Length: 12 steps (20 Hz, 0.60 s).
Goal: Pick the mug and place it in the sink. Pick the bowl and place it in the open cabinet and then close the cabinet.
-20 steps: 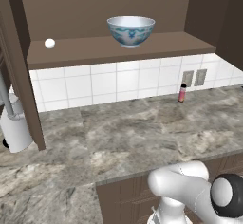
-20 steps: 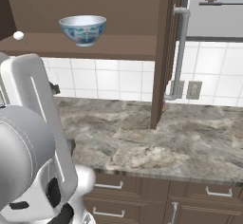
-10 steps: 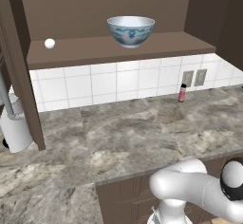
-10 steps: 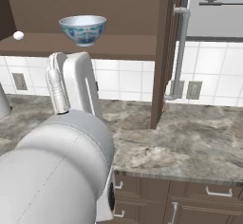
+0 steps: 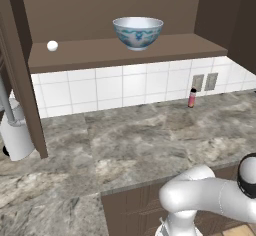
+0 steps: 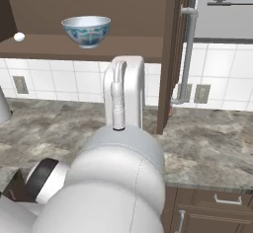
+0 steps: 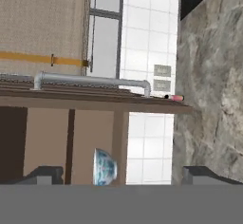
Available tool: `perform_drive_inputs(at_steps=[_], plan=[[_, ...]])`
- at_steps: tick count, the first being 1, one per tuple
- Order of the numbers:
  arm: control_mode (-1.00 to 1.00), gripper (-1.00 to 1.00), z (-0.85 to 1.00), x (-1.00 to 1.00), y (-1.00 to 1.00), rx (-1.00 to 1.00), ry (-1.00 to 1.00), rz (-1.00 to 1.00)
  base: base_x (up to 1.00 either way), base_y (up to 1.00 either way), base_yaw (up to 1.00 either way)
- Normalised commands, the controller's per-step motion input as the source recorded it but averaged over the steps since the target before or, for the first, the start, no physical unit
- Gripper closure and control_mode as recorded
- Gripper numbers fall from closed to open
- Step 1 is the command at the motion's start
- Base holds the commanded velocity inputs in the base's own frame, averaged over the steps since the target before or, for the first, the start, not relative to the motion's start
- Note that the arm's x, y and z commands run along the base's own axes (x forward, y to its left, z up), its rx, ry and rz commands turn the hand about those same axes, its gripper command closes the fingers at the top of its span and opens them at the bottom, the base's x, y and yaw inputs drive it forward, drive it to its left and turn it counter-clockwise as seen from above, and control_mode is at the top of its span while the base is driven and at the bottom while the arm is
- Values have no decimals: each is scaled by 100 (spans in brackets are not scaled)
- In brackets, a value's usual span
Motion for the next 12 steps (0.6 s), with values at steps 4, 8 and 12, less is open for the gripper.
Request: perform_drive_inputs(at_steps=[4, 8, 12], plan=[[-100, -100, 21, -11, -50, 13, 11, 0, 0, 0, 0], [-100, -100, 25, 0, -47, 13, 13, 1, 0, 0, 0], [-100, -100, 12, 0, -34, 5, 6, 8, 0, 0, 0]])
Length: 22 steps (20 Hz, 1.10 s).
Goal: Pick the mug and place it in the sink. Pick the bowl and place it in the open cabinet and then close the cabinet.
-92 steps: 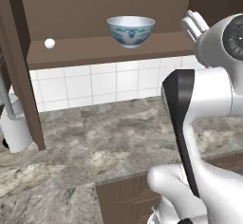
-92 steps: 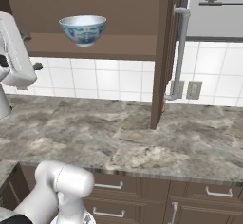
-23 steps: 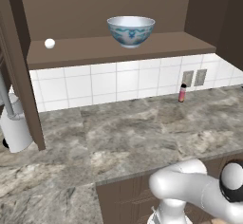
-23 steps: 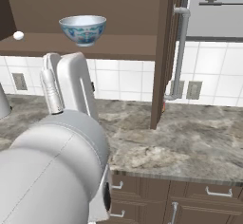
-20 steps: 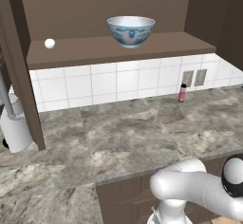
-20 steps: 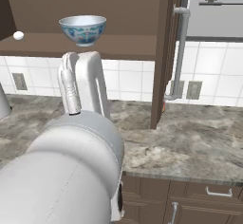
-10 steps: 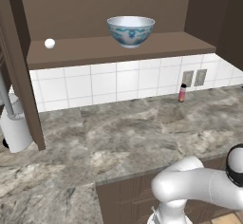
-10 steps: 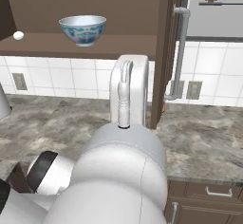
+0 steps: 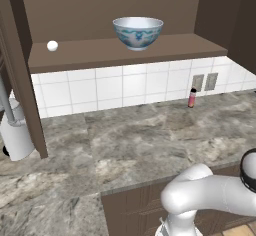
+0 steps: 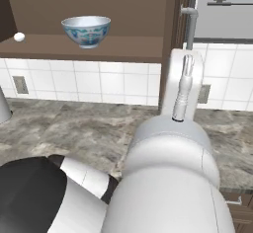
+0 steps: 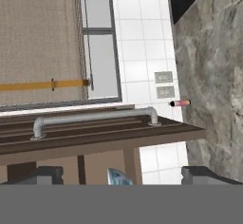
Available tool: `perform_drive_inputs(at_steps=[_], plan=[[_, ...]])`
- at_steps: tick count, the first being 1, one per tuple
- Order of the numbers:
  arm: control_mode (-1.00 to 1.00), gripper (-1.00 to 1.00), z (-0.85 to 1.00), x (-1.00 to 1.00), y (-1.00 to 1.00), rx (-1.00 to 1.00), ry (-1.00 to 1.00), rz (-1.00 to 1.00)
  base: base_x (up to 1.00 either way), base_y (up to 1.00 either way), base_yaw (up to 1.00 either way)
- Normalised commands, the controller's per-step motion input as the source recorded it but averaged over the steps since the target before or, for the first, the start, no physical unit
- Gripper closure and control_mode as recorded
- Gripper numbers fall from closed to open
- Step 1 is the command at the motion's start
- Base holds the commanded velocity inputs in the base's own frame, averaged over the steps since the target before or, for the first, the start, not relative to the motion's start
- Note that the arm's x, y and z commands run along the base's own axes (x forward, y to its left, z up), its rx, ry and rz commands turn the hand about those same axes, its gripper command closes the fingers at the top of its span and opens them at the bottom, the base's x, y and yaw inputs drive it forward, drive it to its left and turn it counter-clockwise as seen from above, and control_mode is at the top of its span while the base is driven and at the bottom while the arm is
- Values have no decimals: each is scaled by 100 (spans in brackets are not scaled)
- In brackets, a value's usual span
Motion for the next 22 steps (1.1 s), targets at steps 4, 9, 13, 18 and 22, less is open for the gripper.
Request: perform_drive_inputs(at_steps=[4, 9, 13, 18, 22], plan=[[-100, -100, 2, 0, -33, 4, 5, 12, 0, 0, 0], [-100, -100, 0, 0, -29, 4, 8, 17, 0, 0, 0], [-100, -100, 0, 18, -20, 4, 19, 20, 0, 0, 0], [-100, -100, 0, 24, -20, 4, 17, 18, 0, 0, 0], [-100, -100, 0, 11, -24, 0, 5, 16, 0, 0, 0]])
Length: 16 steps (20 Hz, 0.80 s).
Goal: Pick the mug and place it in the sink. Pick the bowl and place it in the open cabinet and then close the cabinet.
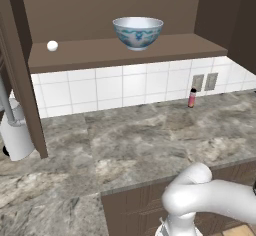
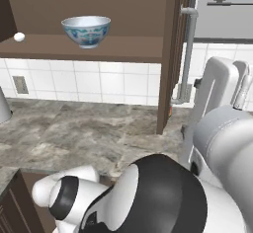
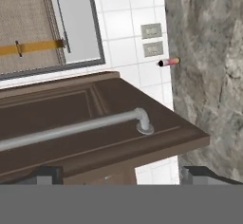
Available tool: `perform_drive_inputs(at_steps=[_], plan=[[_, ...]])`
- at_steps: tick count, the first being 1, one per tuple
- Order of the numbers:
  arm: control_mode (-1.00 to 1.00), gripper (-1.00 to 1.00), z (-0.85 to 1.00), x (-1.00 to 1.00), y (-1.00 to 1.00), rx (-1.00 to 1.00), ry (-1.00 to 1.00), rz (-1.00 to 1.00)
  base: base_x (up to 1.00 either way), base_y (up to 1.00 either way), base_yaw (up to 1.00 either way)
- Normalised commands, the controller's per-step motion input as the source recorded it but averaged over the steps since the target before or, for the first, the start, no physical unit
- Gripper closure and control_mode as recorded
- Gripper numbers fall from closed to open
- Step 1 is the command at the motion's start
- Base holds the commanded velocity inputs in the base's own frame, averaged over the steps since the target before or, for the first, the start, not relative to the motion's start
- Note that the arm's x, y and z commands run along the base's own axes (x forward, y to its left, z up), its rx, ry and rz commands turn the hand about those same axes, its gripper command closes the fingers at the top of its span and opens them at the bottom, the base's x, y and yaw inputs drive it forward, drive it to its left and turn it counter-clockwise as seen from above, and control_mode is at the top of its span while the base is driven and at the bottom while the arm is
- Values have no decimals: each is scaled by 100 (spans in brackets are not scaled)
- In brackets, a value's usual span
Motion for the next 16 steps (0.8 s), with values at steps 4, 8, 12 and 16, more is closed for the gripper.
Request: perform_drive_inputs(at_steps=[4, 8, 12, 16], plan=[[-100, -100, 0, 11, -13, 0, 4, 11, 0, 0, 0], [-100, -100, 0, 30, -3, 0, 6, 11, 0, 0, 0], [-100, -100, 0, 37, -8, 0, 13, 11, 0, 0, 0], [-100, -100, -1, 2, -34, 2, 13, 12, 0, 0, 0]])
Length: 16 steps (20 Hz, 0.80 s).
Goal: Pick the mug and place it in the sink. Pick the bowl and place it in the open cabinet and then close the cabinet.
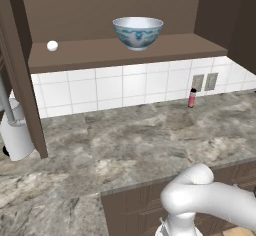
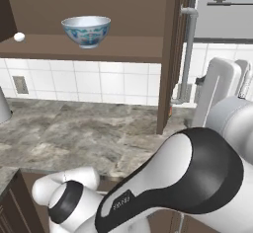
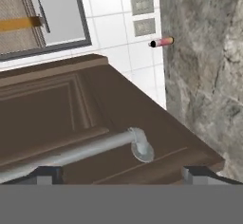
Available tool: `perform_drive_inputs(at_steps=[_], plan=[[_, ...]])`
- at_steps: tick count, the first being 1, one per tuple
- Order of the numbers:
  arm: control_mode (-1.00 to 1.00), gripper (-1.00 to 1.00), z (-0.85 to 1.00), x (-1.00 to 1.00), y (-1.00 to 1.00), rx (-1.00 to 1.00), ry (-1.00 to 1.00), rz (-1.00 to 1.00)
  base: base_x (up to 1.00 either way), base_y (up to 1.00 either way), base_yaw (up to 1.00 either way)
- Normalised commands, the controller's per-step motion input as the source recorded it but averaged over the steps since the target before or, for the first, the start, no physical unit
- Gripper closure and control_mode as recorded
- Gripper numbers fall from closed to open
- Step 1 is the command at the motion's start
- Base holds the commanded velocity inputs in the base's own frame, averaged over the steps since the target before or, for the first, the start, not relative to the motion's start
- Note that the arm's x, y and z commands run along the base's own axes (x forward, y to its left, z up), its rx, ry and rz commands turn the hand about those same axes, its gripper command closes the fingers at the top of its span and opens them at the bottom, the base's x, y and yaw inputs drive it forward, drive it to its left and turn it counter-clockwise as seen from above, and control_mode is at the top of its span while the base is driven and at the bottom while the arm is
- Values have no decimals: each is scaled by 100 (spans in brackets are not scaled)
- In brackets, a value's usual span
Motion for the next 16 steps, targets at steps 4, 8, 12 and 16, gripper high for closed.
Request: perform_drive_inputs(at_steps=[4, 8, 12, 16], plan=[[-100, -100, -3, 21, -11, 0, 12, 10, 0, 0, 0], [-100, -100, -8, 40, -1, 0, 12, 8, 0, 0, 0], [-100, -100, -15, 24, -31, 0, 6, 11, 0, 0, 0], [-100, -100, -19, 19, -5, 0, 2, 11, 0, 0, 0]])
